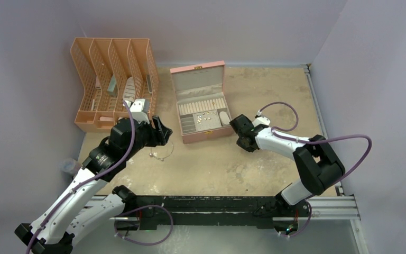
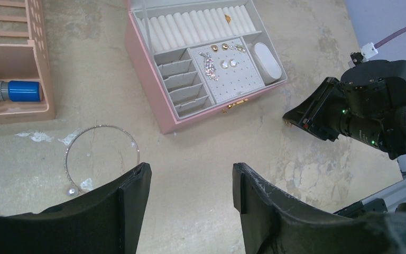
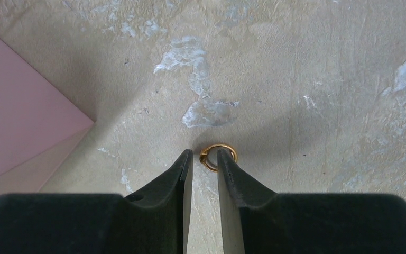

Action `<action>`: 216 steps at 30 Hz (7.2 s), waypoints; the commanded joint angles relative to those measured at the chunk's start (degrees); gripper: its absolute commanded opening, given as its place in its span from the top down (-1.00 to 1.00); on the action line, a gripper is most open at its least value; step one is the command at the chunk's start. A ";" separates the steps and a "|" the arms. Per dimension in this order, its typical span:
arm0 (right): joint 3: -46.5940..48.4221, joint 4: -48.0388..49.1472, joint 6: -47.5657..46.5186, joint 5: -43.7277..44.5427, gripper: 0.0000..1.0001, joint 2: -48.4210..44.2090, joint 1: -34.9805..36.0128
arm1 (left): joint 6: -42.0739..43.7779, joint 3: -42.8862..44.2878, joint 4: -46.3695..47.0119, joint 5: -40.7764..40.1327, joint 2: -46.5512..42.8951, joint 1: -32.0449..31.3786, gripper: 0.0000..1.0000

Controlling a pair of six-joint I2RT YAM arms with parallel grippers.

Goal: Organize the mixed jewelry

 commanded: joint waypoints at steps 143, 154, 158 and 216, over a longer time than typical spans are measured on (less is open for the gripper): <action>-15.94 101.27 26.84 -65.71 -0.06 -15.82 -3.29 | -37.97 -16.53 72.32 30.13 9.17 0.35 1.00; -8.19 65.11 -4.55 -54.67 -0.33 -25.89 -3.56 | -36.54 -14.73 54.57 23.98 6.61 0.42 1.00; -6.87 64.00 -6.77 -56.63 -0.33 -24.11 -3.33 | -37.51 -14.82 54.93 24.91 7.10 0.45 1.00; -1.14 54.11 -9.29 -55.00 0.93 -17.48 -0.13 | -34.71 -15.99 47.36 21.23 6.49 0.40 -0.04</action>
